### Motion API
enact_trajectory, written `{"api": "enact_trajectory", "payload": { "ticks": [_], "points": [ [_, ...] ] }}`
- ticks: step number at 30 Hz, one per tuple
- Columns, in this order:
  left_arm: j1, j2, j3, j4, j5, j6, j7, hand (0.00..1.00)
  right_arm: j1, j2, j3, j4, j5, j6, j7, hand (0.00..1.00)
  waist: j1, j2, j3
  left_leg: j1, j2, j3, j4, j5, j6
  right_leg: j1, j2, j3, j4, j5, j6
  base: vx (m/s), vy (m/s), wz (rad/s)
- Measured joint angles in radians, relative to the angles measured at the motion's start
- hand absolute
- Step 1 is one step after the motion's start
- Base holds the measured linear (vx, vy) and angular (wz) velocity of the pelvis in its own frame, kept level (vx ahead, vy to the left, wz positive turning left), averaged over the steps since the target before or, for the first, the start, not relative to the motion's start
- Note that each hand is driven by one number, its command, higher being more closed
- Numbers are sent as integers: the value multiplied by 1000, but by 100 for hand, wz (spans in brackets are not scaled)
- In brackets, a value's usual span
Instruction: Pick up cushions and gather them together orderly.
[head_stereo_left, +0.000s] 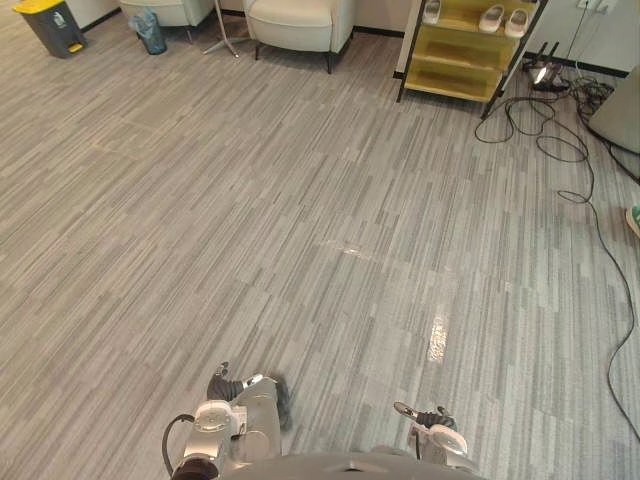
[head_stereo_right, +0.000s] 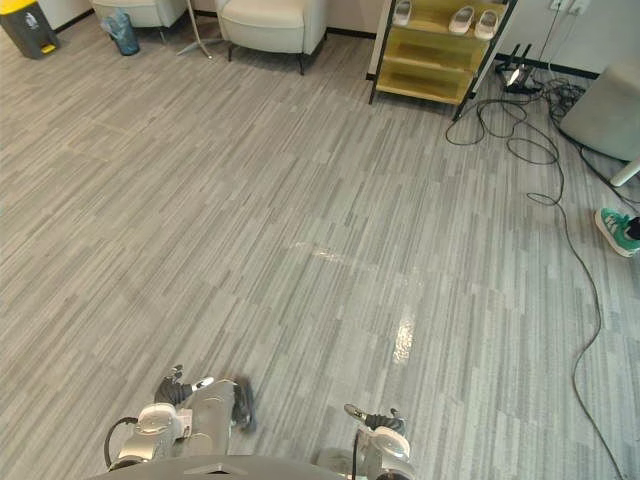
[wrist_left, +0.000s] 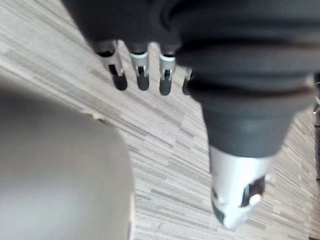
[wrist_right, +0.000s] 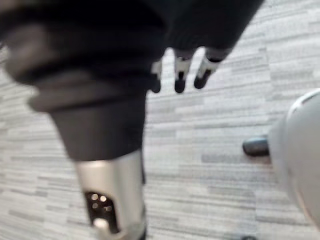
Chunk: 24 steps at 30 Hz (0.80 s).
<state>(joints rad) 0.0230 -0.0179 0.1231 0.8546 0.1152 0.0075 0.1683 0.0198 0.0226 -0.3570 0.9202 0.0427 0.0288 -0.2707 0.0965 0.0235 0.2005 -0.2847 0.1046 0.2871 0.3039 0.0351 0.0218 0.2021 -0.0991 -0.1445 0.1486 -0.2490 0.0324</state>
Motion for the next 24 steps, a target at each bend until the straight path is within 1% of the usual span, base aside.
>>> {"api": "enact_trajectory", "payload": {
  "ticks": [1, 2, 3, 4, 5, 6, 7, 8, 9, 10, 11, 12, 13, 14, 15, 16, 18, 19, 20, 22, 23, 24],
  "points": [
    [0, 10, 5, 4, -14, -6, -1, 0, -6, 14, -1, 1, 0, -1, 0, 0, 8, -2, -2, -38, 26, -8, 131, -75, -3, 28, 18, 24, -42, 93, -23, 374, 170, -13],
    [-4, 18, 8, 1, -16, -10, -1, 0, -6, 17, -5, 4, -1, 0, 0, 0, 16, -3, 0, -62, 39, -8, 202, -98, 2, 38, 13, 31, -43, 105, -13, 399, 243, -12],
    [-8, 20, 18, -7, -17, -16, 0, 0, -13, 22, -10, 4, -1, 3, -1, 0, 26, -14, -6, -119, 27, -13, 292, -153, -5, 50, -5, 63, -24, 107, 2, 266, 194, 2],
    [-6, 16, 16, -4, -13, -15, 1, 0, 6, 17, -12, 4, -1, 3, -2, 0, 15, -16, -23, -110, 22, -36, 260, -159, 10, 46, -10, 75, 0, 97, 18, 294, 259, -17],
    [12, 11, 10, 14, -31, -18, -1, 0, 20, 7, -9, 9, -1, -2, 0, 0, 11, -16, -42, -75, 12, -36, 249, -235, 22, -3, -30, 109, 183, 38, 89, 236, 191, -24],
    [10, 19, 6, 23, -32, -18, 0, 0, 25, 8, -9, 9, -1, -4, 0, 0, 10, -29, -47, -59, -2, -20, 251, -254, 32, -41, -52, 122, 278, 29, 104, 341, 234, -38],
    [9, 37, -6, 40, -33, -18, -1, 0, 30, 12, -11, 11, 1, 1, 1, 0, 6, -50, -60, -27, -25, 7, 251, -285, 33, -133, -85, 165, 492, 40, 134, 313, 156, -27],
    [6, 46, -17, 53, -32, -15, -1, 0, 30, 10, -10, 8, 0, 1, 1, 0, -2, -54, -61, -2, -33, 20, 252, -304, 36, -202, -93, 184, 650, 65, 173, 505, 209, -26],
    [2, 51, -23, 70, -31, -4, 0, 0, 31, 3, -12, 3, 1, -2, 1, 0, -19, -55, -60, 53, -47, 20, 243, -320, 44, -281, -103, 160, 829, 81, 182, 432, 161, -10],
    [3, 52, -36, 82, -31, 5, 1, 0, 41, 1, -22, 1, 0, -5, 1, 0, -29, -51, -55, 109, -56, 25, 220, -331, 46, -318, -128, 92, 925, 74, 157, 424, 152, 2],
    [5, 52, -42, 84, -31, 10, 1, 0, 48, 1, -29, -1, 0, -4, 1, 0, -34, -50, -54, 138, -63, 26, 203, -334, 48, -335, -141, 57, 954, 67, 135, 323, 84, 7],
    [7, 52, -46, 86, -30, 14, 1, 0, 53, 3, -44, -2, 2, -4, 2, 0, -37, -50, -54, 193, -67, 31, 166, -337, 46, -367, -158, -10, 980, 49, 100, 385, 68, -3],
    [7, 52, -46, 87, -30, 15, 1, 0, 53, 5, -53, -1, 2, -5, 2, 0, -38, -52, -56, 243, -65, 37, 129, -336, 45, -395, -161, -68, 968, 33, 76, 367, 41, -8],
    [12, 52, -45, 94, -28, 15, 0, 0, 53, 8, -58, -1, 2, -7, 2, 0, -39, -53, -55, 280, -61, 39, 103, -335, 43, -415, -159, -118, 930, 14, 60, 331, -8, -8],
    [9, 51, -46, 101, -24, 16, 0, 0, 52, 12, -70, -1, 2, -9, 3, 0, -40, -53, -54, 322, -59, 41, 72, -333, 40, -428, -157, -164, 856, -7, 46, 246, -31, -3],
    [9, 50, -45, 101, -24, 16, 0, 0, 51, 13, -78, 0, 2, -9, 2, 0, -40, -53, -54, 342, -59, 44, 56, -331, 37, -429, -155, -182, 813, -16, 39, 246, -40, -4],
    [10, 47, -45, 101, -23, 15, 1, 0, 48, 14, -82, 0, 2, -11, 4, 0, -44, -49, -54, 387, -55, 53, 6, -330, 22, -437, -128, -218, 610, -17, 28, 218, -60, -8],
    [11, 48, -45, 102, -23, 15, 1, 0, 45, 13, -82, 3, 2, -10, 6, 0, -44, -49, -53, 407, -50, 62, -24, -332, 3, -445, -96, -219, 415, 23, 13, 304, -125, -10],
    [10, 48, -45, 104, -23, 15, 1, 0, 43, 14, -82, 4, 2, -10, 7, 0, -45, -49, -53, 423, -45, 63, -30, -339, -16, -455, -71, -204, 271, 88, 7, 336, -149, -10],
    [11, 48, -45, 111, -23, 15, 1, 0, 40, 12, -87, 4, 2, -10, 7, 0, -49, -43, -47, 441, -38, 57, -28, -350, -41, -440, -41, -180, 205, 222, -20, 333, -159, -12],
    [9, 36, -43, 124, -23, 15, 2, 0, 35, 0, -85, 5, -1, -8, 8, 0, -44, -21, -45, 454, -10, 49, -29, -353, -59, -419, -6, -173, 196, 239, -53, 345, -180, -27],
    [5, 25, -39, 124, -22, 14, 1, 0, 33, -9, -87, 3, 1, -12, 8, 0, -44, -2, -37, 460, 1, 45, -30, -346, -71, -411, 12, -168, 190, 224, -61, 318, -178, -32]
  ]
}}
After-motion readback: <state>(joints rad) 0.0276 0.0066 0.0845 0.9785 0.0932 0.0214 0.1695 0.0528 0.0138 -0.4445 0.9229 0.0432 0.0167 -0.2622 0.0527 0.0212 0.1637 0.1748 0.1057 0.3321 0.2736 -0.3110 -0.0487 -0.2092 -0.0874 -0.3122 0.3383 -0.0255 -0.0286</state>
